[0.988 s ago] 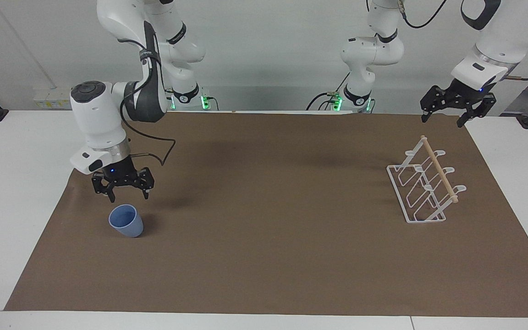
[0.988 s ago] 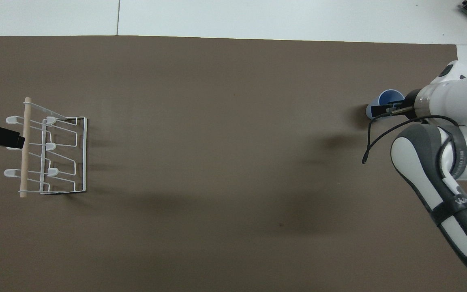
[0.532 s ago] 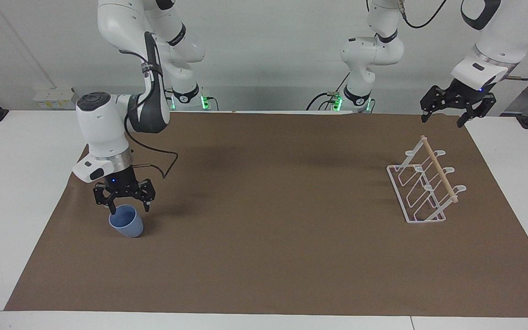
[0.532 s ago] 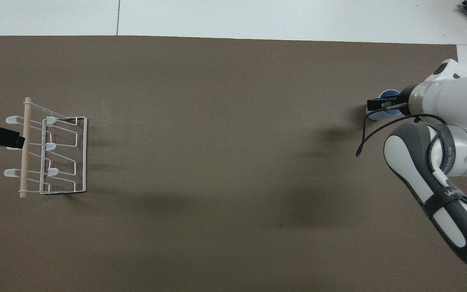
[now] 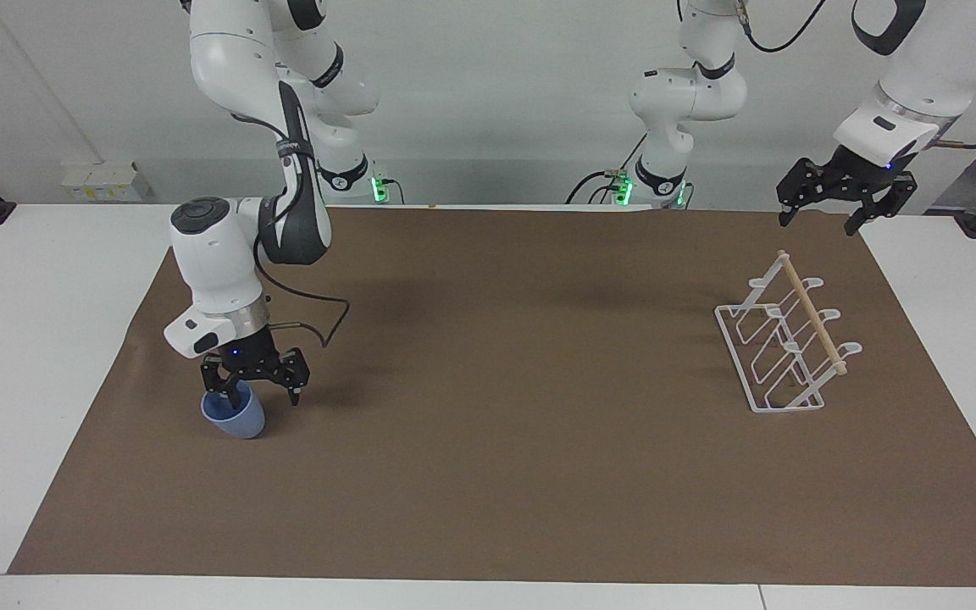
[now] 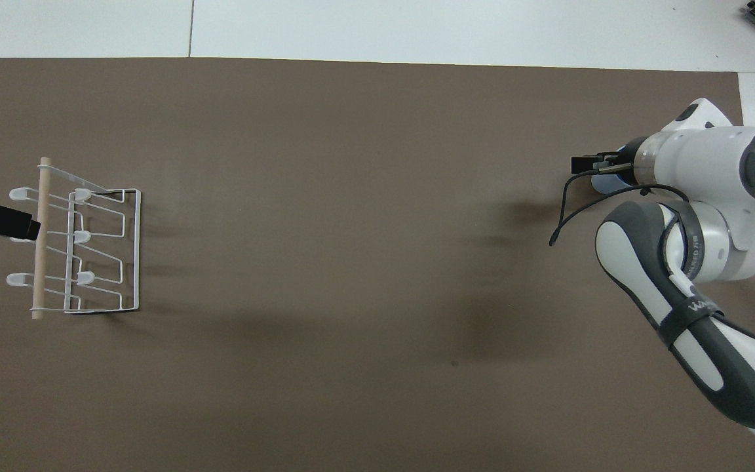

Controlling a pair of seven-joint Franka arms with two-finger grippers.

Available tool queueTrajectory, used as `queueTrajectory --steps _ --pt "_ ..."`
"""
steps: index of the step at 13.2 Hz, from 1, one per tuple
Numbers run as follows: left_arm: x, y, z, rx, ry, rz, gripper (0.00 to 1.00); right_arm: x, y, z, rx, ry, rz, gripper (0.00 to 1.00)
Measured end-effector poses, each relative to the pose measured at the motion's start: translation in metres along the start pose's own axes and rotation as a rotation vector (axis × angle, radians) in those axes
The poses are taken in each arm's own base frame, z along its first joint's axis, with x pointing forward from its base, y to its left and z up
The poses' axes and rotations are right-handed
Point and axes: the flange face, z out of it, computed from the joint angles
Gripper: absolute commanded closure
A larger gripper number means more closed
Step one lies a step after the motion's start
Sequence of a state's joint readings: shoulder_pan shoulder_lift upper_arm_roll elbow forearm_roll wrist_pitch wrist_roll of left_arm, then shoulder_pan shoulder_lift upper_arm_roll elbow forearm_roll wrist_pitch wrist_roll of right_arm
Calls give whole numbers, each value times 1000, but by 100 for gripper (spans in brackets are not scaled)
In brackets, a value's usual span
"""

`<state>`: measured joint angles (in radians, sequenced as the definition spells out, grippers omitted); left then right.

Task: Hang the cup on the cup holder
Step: 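Lift the blue cup with the right gripper and tip it sideways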

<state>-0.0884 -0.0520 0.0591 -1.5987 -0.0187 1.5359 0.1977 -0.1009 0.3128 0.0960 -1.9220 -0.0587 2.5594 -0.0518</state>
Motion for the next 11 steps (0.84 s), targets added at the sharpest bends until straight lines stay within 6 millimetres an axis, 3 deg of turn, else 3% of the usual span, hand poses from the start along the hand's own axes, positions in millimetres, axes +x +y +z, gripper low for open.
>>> queueTrajectory --steps 3,7,11 --pt "0 0 0 0 0 0 0 0 4 0 -2 0 -14 0" --pt "0 0 0 0 -2 0 0 0 4 1 -2 -1 -16 53" --pt "-1 0 1 -1 -6 0 0 -1 8 1 -4 -2 -48 87"
